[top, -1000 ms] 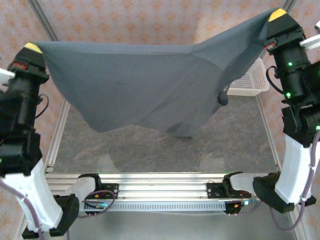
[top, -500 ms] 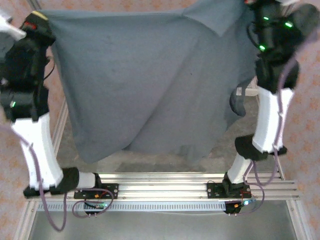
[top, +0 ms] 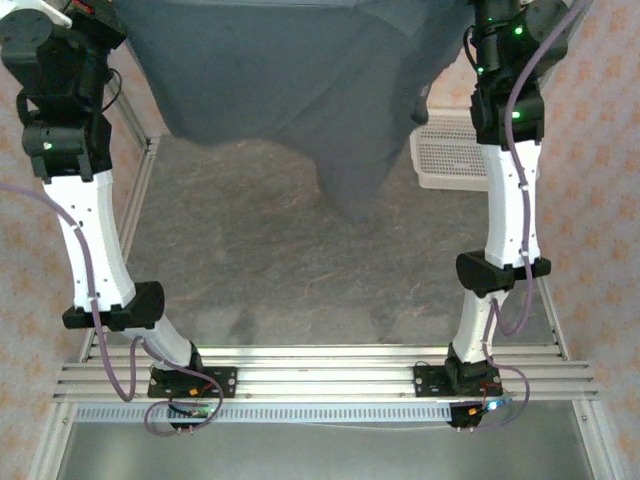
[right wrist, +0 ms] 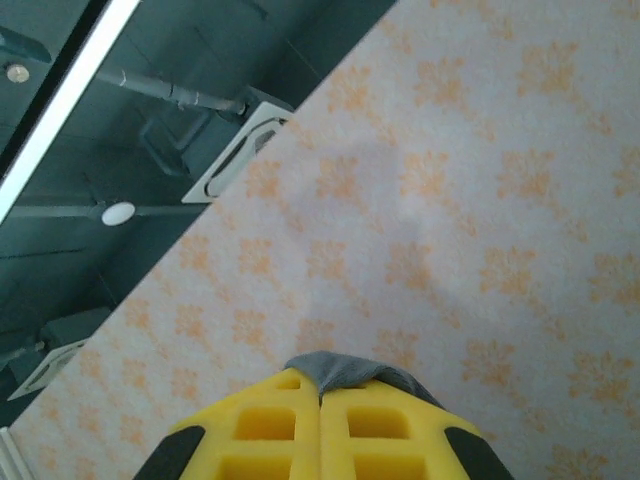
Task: Fold the inside-out t-shirt
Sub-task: Flatten out the T-shirt at the center of the table.
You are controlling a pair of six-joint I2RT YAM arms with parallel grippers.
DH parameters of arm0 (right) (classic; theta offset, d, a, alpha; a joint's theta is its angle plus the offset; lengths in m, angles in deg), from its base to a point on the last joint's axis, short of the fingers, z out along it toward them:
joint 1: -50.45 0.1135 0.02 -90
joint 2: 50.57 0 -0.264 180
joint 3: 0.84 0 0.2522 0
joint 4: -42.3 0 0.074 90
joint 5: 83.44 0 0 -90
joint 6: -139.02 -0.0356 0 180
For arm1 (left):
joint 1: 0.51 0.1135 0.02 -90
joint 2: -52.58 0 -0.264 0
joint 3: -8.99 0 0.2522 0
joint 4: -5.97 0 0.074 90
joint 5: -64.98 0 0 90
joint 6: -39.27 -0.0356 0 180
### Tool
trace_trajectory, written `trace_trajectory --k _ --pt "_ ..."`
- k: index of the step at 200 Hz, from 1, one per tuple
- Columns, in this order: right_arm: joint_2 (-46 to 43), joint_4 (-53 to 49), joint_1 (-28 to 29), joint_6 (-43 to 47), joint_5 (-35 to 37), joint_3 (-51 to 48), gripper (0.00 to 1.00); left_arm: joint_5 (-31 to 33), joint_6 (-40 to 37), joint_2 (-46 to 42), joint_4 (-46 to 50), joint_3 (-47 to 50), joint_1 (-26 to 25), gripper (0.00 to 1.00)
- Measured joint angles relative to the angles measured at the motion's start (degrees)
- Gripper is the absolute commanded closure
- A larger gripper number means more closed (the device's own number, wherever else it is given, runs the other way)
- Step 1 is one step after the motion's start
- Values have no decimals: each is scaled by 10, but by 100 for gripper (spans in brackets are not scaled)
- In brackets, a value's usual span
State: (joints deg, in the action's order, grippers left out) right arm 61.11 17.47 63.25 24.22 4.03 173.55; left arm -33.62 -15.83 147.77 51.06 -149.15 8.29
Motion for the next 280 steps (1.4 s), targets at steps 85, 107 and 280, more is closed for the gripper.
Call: trace_trajectory --k 85,107,280 --pt "-66 -73 -1 -14 -137 -488 100 -100 19 -61 -225 686 -1 100" --pt "-55 -43 -1 -46 -157 -710 100 -116 33 10 -248 811 -3 100" --pt "-396 -136 -4 -184 -109 -993 100 -10 44 -278 -150 993 -38 100"
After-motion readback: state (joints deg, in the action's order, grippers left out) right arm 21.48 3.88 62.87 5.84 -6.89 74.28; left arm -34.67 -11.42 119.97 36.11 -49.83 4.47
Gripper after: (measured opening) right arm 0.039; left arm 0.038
